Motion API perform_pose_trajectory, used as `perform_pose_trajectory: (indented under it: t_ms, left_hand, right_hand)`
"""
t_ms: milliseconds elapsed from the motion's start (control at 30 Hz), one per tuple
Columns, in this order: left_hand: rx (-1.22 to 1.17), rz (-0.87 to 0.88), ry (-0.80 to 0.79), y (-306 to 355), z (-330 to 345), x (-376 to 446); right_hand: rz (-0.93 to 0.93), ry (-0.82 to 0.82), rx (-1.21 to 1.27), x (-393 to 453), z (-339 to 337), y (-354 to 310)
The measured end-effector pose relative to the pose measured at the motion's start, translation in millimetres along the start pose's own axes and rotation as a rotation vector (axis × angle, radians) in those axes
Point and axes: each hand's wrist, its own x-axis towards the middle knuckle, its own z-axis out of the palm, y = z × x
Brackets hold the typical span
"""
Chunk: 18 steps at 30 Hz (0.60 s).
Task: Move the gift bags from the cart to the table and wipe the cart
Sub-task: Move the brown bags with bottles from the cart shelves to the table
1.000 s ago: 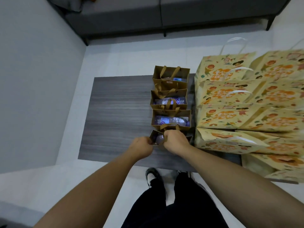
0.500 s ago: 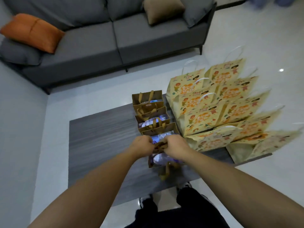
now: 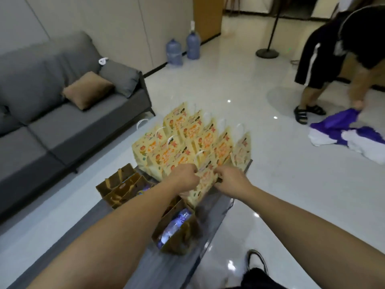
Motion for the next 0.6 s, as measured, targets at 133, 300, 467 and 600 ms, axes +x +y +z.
perform_pose_trajectory:
  t_ms: [133,300,467,600]
  left_hand:
    - [0.116,0.213,0.030,100,-5,15]
    - [0.217,0.420,0.064,242,20,28]
    - [0.310,0.570,0.004,369,74,40]
    - [0.357,0.723,-0.068,474,125,39]
  right_hand:
    - [0.125,0.147,0.056,-36,-49,72]
    - [0.337,0.253,0.168,-90,-89,188]
    - [0.529,0.322,0.304,-151,-110,300]
    - [0.693,0.381,0.372,-208,-125,389]
